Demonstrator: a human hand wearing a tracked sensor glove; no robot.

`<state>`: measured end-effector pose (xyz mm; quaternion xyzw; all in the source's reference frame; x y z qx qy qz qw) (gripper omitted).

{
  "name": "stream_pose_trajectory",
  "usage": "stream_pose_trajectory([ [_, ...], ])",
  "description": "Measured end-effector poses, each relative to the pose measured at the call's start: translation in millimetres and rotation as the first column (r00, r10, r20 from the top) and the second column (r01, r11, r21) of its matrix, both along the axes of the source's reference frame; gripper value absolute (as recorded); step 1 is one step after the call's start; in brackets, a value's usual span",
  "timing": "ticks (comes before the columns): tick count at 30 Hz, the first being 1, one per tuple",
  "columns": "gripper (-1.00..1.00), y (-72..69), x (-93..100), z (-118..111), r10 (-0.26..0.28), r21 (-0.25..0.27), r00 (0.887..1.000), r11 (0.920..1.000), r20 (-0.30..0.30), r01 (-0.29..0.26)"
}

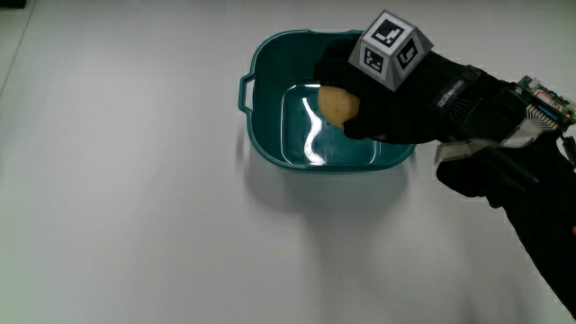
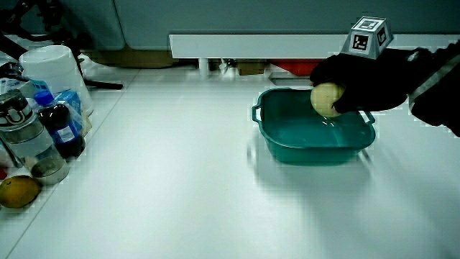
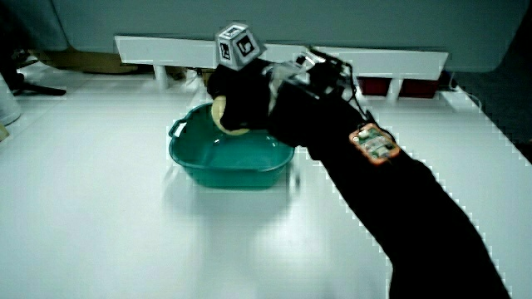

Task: Place pear into plate

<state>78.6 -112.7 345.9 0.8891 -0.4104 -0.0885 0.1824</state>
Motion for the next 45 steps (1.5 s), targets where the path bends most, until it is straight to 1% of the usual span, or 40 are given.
stream_pose_trajectory([
  [1,0.0,-0.9,0.9,0,0.003,0.006,1.0,1.0,0.005,-0.003],
  [3,0.0,-3.4,2.3,6,0.021,0.0,1.0,0.9998,-0.004,-0.021],
  [4,0.0,-3.5,1.5,6,0.025,0.014,1.0,0.9996,-0.003,-0.025],
  [6,0.0,-5.5,1.0,15,0.032,0.023,0.999,0.9992,-0.024,-0.032],
  [9,0.0,-10.0,2.3,24,0.057,0.01,0.998,0.9983,-0.02,-0.057],
  [12,0.0,-14.9,2.2,35,0.085,0.018,0.996,0.9963,-0.03,-0.084],
  [15,0.0,-16.9,-0.9,44,0.091,-0.001,0.995,0.9958,-0.044,-0.091],
  [18,0.0,-19.3,-1.7,57,0.113,-0.02,0.992,0.9932,-0.058,-0.114],
  [19,0.0,-18.5,-3.8,60,0.112,-0.019,0.992,0.9933,-0.062,-0.114],
  [20,0.0,-18.0,-5.5,66,0.107,-0.033,0.991,0.9934,-0.08,-0.11],
  [22,0.0,-15.0,-8.8,72,0.1,-0.048,0.992,0.9934,-0.079,-0.104],
  [23,0.0,-14.5,-9.1,79,0.106,-0.053,0.99,0.9924,-0.094,-0.111],
  [24,0.0,-14.2,-9.3,87,0.104,-0.073,0.988,0.991,-0.111,-0.112],
  [25,0.0,-12.2,-10.7,89,0.099,-0.067,0.988,0.992,-0.116,-0.108],
  [26,0.0,-11.3,-10.7,93,0.105,-0.07,0.985,0.9909,-0.134,-0.115],
  [28,0.0,-11.2,-7.4,107,0.113,-0.095,0.983,0.9872,-0.144,-0.128],
  [31,0.0,-11.2,-2.5,120,0.137,-0.101,0.976,0.9827,-0.169,-0.155],
  [32,0.0,-11.6,-1.4,121,0.141,-0.099,0.976,0.9823,-0.164,-0.159],
  [34,0.0,-13.4,1.8,125,0.156,-0.12,0.974,0.9768,-0.165,-0.177],
  [35,0.0,-13.9,3.1,124,0.171,-0.106,0.972,0.9763,-0.162,-0.189],
  [36,0.0,-14.8,4.8,127,0.171,-0.124,0.973,0.9736,-0.157,-0.191],
  [40,0.0,-14.1,6.0,126,0.182,-0.119,0.971,0.9724,-0.152,-0.201],
  [45,0.0,-13.9,6.0,129,0.18,-0.129,0.971,0.9713,-0.155,-0.2],
])
